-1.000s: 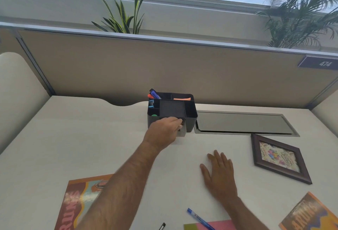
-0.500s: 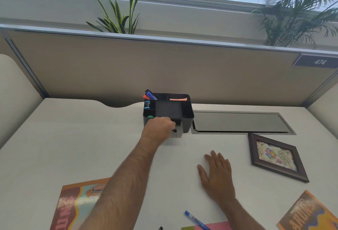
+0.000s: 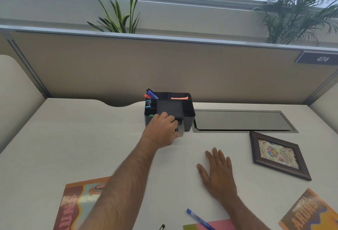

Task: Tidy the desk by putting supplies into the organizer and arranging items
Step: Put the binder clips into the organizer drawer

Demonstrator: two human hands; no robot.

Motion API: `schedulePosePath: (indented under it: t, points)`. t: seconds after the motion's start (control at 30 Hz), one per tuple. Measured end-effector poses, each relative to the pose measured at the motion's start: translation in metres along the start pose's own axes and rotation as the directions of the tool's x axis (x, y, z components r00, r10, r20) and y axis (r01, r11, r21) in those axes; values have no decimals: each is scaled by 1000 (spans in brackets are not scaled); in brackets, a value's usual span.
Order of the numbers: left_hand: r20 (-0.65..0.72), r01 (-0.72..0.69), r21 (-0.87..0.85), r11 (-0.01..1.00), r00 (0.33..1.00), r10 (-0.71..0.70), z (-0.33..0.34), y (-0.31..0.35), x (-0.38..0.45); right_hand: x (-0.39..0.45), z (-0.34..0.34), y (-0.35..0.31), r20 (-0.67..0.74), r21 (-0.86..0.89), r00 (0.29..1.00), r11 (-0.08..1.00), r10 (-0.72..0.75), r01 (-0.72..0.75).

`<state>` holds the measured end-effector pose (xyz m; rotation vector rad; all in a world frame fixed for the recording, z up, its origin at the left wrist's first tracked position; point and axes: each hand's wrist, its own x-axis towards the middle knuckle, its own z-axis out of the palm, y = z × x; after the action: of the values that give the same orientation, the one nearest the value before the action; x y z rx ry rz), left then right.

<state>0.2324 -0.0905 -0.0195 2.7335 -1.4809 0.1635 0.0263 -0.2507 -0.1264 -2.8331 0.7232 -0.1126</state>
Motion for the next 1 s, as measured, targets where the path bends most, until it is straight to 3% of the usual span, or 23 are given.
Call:
schedulePosePath:
  t: [0.1,0.3,1.0]
  points:
    - [-65,59,30,998,996,-57,8,3,-4,2,-2,-2,47,-89,999,996,-27,31]
    - [22,183,25,983,983,-184,21,1,2,3,-1,-1,80,-110,997,993,-20,29]
    - [-89,216,115,970,974,-207,3,-2,32,3,-2,-2,73,-115,997,993,-20,28]
